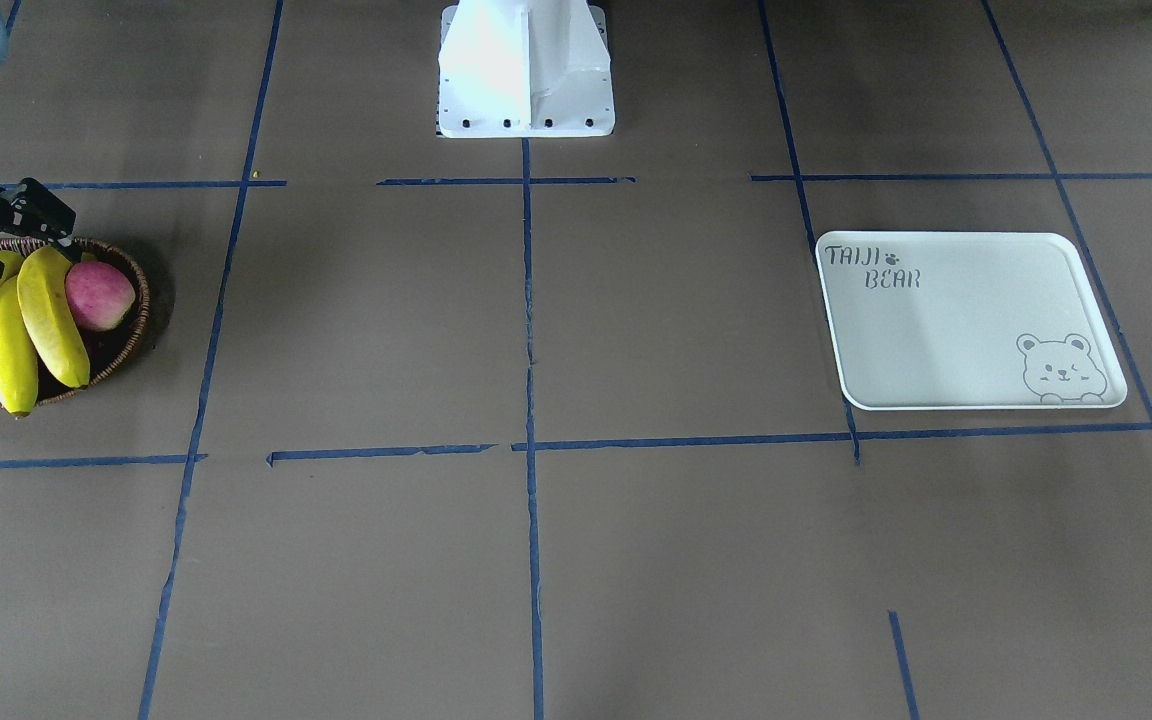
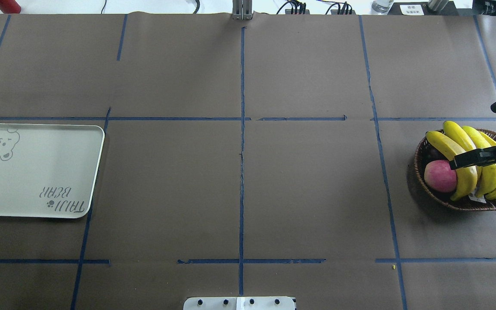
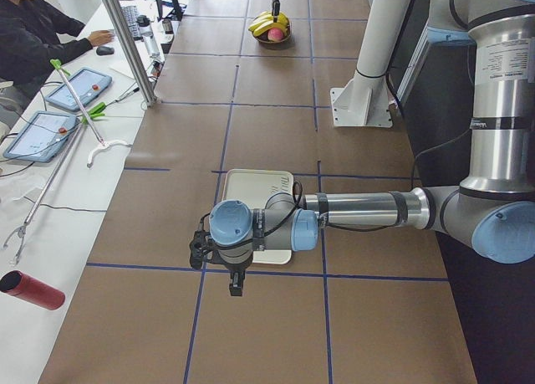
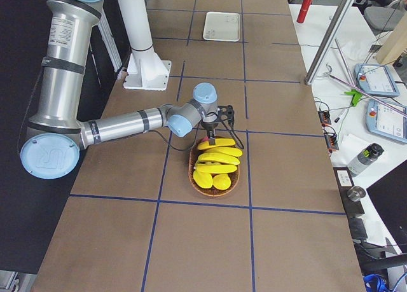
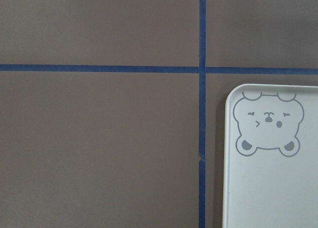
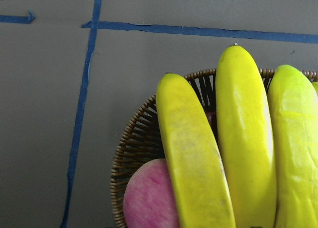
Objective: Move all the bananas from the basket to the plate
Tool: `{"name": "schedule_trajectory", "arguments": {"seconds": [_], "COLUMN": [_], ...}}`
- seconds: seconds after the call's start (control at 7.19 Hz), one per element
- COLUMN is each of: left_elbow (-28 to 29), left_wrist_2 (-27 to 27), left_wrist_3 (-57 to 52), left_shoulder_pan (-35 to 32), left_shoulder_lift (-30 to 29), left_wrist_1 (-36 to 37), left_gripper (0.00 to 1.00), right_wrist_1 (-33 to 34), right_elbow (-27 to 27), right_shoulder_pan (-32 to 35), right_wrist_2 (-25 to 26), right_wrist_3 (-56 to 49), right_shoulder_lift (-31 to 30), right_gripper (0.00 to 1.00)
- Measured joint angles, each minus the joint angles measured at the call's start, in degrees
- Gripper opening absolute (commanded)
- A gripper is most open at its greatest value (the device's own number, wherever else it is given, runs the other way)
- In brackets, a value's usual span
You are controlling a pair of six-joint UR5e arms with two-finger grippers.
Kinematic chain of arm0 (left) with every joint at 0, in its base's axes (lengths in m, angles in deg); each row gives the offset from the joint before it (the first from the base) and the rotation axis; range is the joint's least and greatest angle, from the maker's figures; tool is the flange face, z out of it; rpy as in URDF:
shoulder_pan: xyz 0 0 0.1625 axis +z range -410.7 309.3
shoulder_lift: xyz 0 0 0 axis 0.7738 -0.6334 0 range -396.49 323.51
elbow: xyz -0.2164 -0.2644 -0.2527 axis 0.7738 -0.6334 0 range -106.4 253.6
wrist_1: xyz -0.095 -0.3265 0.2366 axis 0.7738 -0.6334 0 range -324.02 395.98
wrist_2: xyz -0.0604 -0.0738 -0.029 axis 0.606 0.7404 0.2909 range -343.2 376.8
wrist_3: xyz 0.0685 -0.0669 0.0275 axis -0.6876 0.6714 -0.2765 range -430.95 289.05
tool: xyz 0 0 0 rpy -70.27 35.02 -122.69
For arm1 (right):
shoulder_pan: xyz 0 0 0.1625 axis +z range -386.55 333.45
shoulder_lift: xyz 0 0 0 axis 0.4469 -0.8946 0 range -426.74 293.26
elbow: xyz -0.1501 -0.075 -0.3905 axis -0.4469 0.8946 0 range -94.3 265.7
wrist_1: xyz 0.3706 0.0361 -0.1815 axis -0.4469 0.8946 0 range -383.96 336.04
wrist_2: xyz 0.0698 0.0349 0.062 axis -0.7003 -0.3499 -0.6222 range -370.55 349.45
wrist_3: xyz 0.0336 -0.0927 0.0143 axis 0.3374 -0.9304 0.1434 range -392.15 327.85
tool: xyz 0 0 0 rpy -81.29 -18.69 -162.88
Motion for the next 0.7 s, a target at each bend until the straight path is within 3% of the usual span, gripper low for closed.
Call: {"name": "schedule_trajectory", "arguments": {"seconds": [0.42, 0.7], "left_elbow": [-0.01, 0.05], "left_wrist_2": [0.0, 0.0], "left_wrist_3": [0.0, 0.0], "left_shoulder_pan": [0.0, 0.0], "left_shoulder_lift": [-0.02, -0.02], "left_wrist_1": [0.0, 0.0], "left_gripper": [1.0, 1.0], "right_wrist_1": [0.12, 0.15], "right_elbow": [1.12, 1.44], "right_shoulder_pan": [-0.65, -0.78], "right_wrist_2": [0.03, 0.03], "right_wrist_3": [-0.16, -0.17], "right_shoulder_lift": [0.3, 0.49], "right_gripper": [0.58, 0.53]}}
